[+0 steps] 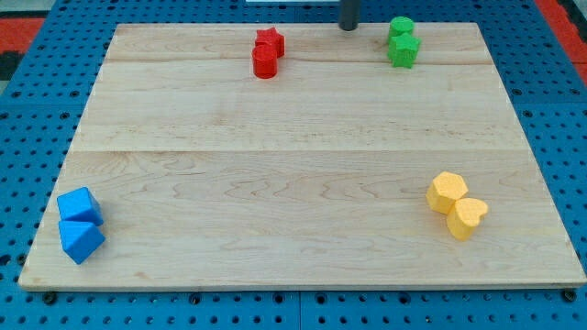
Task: Slide the green circle left a bit
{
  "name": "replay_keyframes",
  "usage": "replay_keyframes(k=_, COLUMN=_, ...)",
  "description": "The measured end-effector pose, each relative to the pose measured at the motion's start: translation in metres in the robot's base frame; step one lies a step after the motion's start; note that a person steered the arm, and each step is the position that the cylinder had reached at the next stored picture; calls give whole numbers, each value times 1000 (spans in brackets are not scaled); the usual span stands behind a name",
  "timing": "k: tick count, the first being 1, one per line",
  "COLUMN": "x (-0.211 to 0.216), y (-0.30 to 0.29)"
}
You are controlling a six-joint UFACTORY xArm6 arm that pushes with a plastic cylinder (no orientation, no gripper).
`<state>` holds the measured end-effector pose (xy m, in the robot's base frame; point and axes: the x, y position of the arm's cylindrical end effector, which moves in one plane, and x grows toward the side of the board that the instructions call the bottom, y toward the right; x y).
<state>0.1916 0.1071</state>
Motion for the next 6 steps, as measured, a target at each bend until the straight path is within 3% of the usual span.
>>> replay_keyframes(k=2, x=1, y=98)
replay_keyframes(k=3, x=0, y=99)
replay_keyframes(k=4, x=12, y=161)
replay_keyframes(k=5, x=40, y=158)
replay_keyframes(k=6, x=44, y=104)
